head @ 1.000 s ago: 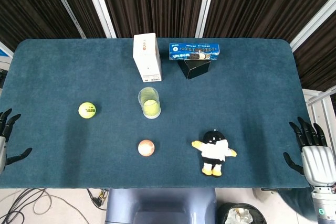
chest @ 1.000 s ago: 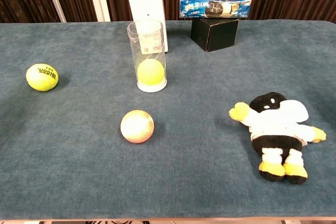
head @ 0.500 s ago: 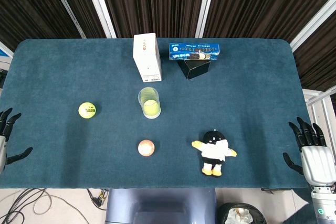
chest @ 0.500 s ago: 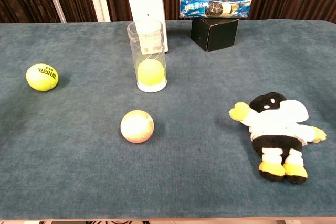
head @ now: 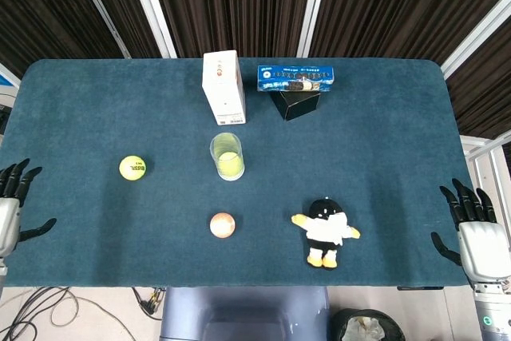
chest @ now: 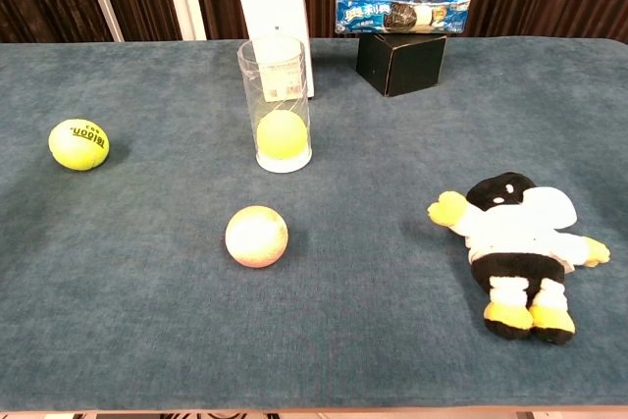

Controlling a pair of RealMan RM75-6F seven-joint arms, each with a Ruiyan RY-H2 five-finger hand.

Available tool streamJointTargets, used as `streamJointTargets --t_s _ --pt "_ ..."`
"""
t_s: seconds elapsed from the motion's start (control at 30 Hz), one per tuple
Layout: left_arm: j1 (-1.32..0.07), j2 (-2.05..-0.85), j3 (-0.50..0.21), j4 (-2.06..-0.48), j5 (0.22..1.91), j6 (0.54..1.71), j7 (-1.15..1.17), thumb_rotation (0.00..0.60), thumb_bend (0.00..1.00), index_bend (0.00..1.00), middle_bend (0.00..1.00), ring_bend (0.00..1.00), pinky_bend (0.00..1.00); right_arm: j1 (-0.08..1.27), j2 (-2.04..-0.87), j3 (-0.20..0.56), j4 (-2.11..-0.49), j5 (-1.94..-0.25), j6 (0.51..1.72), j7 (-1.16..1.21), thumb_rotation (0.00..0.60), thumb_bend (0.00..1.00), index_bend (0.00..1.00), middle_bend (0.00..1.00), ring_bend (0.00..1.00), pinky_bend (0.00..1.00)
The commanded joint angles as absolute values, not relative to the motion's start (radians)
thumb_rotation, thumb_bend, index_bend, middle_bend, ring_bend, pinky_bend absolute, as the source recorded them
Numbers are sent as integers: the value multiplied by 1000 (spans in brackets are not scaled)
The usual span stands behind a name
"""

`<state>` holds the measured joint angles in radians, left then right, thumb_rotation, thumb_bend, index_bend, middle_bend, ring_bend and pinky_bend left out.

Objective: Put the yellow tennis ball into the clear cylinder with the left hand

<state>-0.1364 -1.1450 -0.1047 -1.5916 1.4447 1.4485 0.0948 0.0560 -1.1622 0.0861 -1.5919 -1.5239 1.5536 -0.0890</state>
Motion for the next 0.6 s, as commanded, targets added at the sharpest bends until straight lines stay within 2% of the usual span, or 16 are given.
streamJointTargets --t_s 0.03,0.3,0.6 --pt "-203 -1117 -124 -1626 1441 1359 123 600 40 147 28 30 91 56 -1163 86 -1592 -1523 1552 -90 600 352 132 35 107 54" --pt "-391 -1082 -186 -1678 1345 1087 218 600 40 147 28 30 119 55 -1164 83 -1598 -1531 1558 -103 600 352 132 35 107 54" --pt "-537 -1135 -220 -1639 1167 912 357 600 40 146 30 30 119 57 -1167 84 -1596 -1524 1551 -110 600 352 132 35 108 54"
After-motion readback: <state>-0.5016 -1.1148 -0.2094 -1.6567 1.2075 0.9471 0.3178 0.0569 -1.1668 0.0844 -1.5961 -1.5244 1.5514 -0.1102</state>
